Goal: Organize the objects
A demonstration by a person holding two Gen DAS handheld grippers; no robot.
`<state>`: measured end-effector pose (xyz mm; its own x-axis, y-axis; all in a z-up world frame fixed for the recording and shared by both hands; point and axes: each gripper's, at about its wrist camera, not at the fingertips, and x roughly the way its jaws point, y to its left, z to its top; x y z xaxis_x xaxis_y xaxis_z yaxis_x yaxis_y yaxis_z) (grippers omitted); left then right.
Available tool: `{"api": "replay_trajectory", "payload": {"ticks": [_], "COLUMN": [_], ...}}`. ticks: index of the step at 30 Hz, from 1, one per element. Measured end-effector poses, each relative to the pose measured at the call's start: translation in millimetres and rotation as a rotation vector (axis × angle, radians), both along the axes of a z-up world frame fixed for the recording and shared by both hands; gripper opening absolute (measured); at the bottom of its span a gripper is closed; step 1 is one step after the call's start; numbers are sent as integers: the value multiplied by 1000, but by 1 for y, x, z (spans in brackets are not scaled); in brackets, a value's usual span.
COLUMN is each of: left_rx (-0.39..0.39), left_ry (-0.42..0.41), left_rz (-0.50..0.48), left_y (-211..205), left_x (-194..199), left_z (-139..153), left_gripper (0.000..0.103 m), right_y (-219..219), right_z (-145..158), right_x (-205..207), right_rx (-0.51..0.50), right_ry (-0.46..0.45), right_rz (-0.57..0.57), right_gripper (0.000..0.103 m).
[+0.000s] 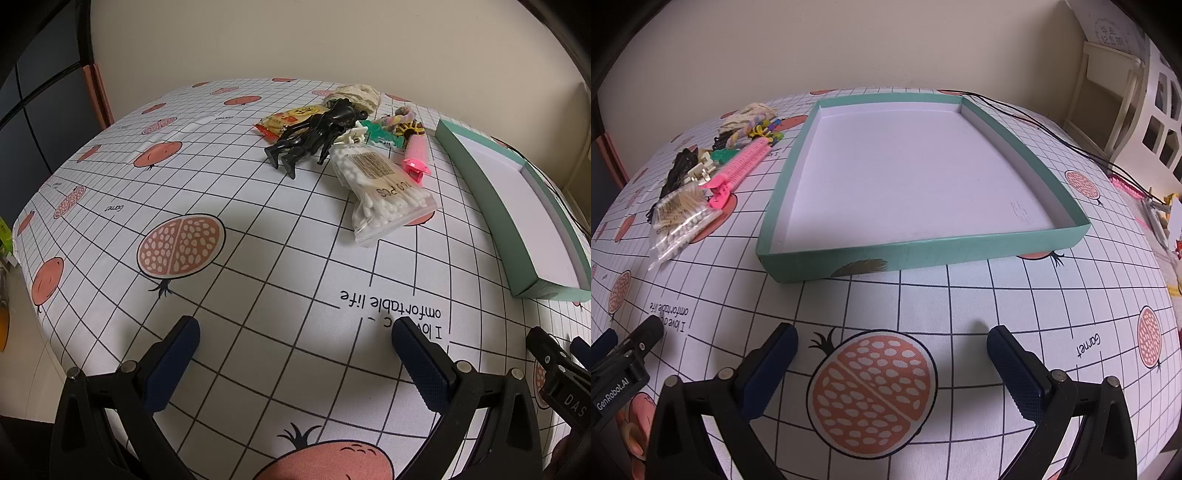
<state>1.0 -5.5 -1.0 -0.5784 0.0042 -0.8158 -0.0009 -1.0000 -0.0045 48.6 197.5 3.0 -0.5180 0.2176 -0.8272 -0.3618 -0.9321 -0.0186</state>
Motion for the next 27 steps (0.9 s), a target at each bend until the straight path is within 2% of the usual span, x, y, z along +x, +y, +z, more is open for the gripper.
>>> {"api": "replay_trajectory", "payload": {"ticks": [27], "left_rx": [-1], "left_ry": [-3], "left_rz": [3], "left_y": [1], "left_x": [-2], "left_z": [0], "left_gripper": [103], "right_y": [-1], "right_z": [0], "right_x": [-1], "right_rx": [1], "right_ry": [-2], "right_rz": [-2], "right_gripper": [103]}}
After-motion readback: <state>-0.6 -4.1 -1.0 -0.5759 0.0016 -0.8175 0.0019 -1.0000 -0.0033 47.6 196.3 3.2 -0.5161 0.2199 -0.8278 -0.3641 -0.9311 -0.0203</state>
